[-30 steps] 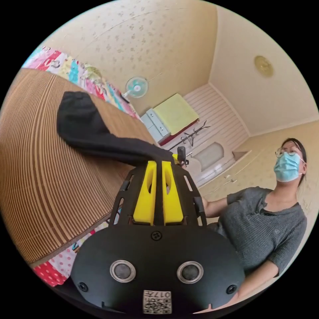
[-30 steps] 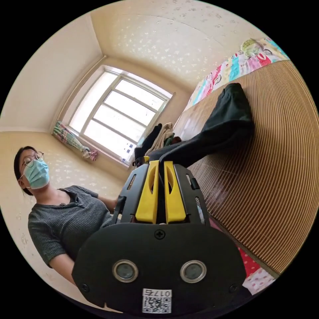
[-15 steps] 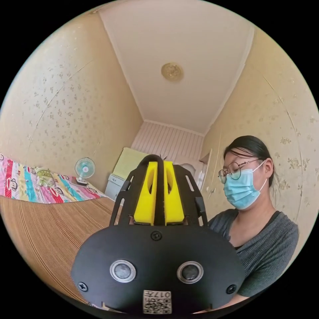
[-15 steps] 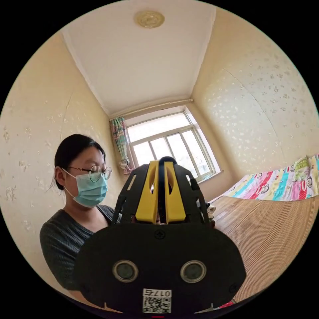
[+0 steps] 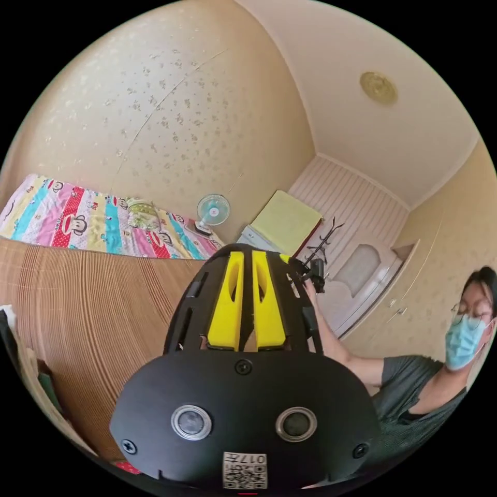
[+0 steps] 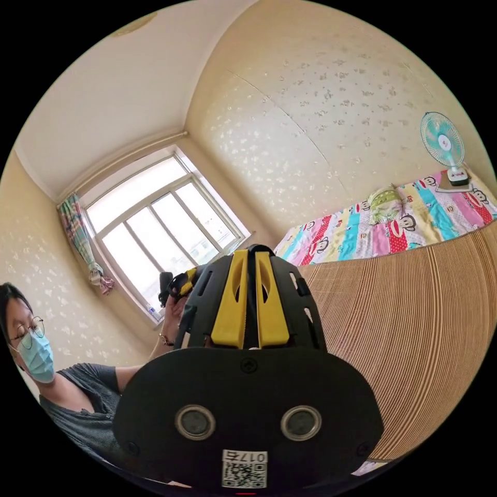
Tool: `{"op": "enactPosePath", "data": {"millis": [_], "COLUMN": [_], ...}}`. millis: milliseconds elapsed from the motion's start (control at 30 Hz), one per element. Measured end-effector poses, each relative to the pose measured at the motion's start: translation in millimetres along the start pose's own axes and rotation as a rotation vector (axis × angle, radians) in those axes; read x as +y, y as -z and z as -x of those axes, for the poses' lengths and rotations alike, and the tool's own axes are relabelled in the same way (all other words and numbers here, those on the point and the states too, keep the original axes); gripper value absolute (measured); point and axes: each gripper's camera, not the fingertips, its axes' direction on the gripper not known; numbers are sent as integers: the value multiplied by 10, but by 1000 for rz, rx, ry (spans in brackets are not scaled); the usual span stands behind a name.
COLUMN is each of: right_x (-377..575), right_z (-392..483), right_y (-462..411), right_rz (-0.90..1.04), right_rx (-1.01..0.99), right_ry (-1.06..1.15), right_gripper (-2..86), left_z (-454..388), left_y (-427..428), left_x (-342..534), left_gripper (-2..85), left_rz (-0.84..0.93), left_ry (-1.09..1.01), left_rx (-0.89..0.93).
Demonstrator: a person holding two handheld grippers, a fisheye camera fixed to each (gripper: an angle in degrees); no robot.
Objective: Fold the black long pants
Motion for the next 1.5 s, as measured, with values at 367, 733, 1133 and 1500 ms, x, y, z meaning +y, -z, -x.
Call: {"op": "enactPosePath", "data": {"millis": [367,733,1133,1500], "right_x": [3690,2922,3264,2114], "right_z": [-1056,-1634,-1643,659], "right_y": [2,-22,-1184,-2487], "right_rz": [548,313,567,669], "right_rx": [197,136,-171,-417], "right_ry": [-403,-451,-578,-9], "right_gripper": [32,180,69,50], "left_z": [832,1484,744,-985], "left_y": [-207,-1234,-1791,743], "left_x": [4115,2826,3088,1722], "left_gripper": [84,211,69,64], "left_rz": [392,352,476,240], "left_ry": [530,491,508,79], "left_rx": [-6,-136,-85,-656]}}
